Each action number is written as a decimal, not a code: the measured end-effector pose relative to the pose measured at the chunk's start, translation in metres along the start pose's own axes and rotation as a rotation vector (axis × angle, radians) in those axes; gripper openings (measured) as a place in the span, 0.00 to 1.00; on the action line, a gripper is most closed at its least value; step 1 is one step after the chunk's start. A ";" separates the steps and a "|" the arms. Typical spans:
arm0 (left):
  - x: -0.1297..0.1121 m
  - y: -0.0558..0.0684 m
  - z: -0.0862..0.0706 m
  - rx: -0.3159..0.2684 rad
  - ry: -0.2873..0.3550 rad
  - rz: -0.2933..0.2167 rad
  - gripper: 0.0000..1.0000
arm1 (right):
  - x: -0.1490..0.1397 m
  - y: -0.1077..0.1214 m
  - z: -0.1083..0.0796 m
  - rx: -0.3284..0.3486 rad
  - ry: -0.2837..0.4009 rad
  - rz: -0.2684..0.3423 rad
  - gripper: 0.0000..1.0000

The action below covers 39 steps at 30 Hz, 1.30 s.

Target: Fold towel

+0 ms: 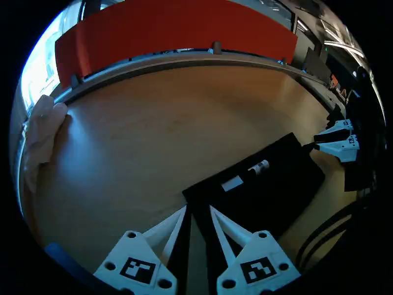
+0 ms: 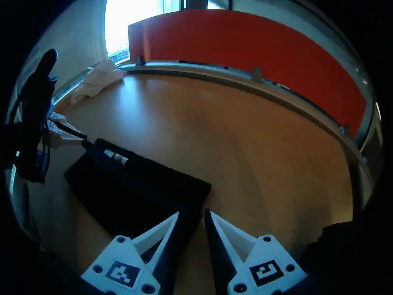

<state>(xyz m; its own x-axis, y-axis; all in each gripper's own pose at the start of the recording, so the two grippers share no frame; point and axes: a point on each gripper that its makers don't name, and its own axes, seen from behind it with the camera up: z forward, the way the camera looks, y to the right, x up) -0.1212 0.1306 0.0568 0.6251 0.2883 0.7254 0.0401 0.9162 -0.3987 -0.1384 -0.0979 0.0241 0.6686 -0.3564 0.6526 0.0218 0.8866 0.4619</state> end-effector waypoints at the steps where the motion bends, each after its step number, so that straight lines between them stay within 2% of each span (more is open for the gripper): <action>1: 0.001 -0.001 0.001 0.004 0.001 -0.002 0.25 | 0.001 0.001 0.001 -0.004 0.001 -0.001 0.34; 3: 0.003 -0.003 0.002 0.013 0.005 -0.005 0.28 | 0.002 0.004 0.002 -0.013 0.004 -0.002 0.37; 5: 0.005 -0.006 0.002 0.025 0.011 -0.007 0.44 | 0.003 0.007 0.002 -0.025 0.009 -0.003 0.46; 9: 0.009 -0.010 0.000 0.044 0.024 -0.007 0.68 | 0.007 0.010 0.001 -0.037 0.026 -0.011 0.65; 11: 0.012 -0.012 -0.002 0.051 0.034 -0.010 0.82 | 0.011 0.011 -0.001 -0.041 0.038 -0.016 0.68; 13: 0.014 -0.014 -0.005 0.057 0.046 -0.016 0.86 | 0.013 0.013 -0.001 -0.046 0.045 -0.022 0.69; 19: 0.020 -0.023 -0.011 0.087 0.071 -0.025 0.87 | 0.017 0.017 -0.001 -0.060 0.052 -0.034 0.70; 21: 0.022 -0.026 -0.013 0.097 0.077 -0.025 0.90 | 0.018 0.017 -0.001 -0.060 0.054 -0.034 0.74; 23: 0.023 -0.027 -0.015 0.103 0.085 -0.026 0.91 | 0.018 0.016 -0.002 -0.057 0.055 -0.033 0.85; 24: 0.022 -0.027 -0.017 0.105 0.087 -0.028 0.91 | 0.018 0.016 -0.003 -0.056 0.055 -0.033 0.85; 30: 0.015 -0.026 -0.022 0.108 0.085 -0.033 0.91 | 0.013 0.013 -0.006 -0.049 0.053 -0.033 0.85; 39: -0.009 -0.016 -0.031 0.104 0.072 -0.035 0.91 | -0.004 0.003 -0.018 -0.035 0.043 -0.041 0.85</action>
<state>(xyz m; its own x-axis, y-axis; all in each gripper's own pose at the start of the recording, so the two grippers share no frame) -0.1036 0.1046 0.0397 0.6790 0.2387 0.6943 -0.0162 0.9503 -0.3109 -0.1279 -0.0881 0.0125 0.6976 -0.3801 0.6073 0.0749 0.8817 0.4658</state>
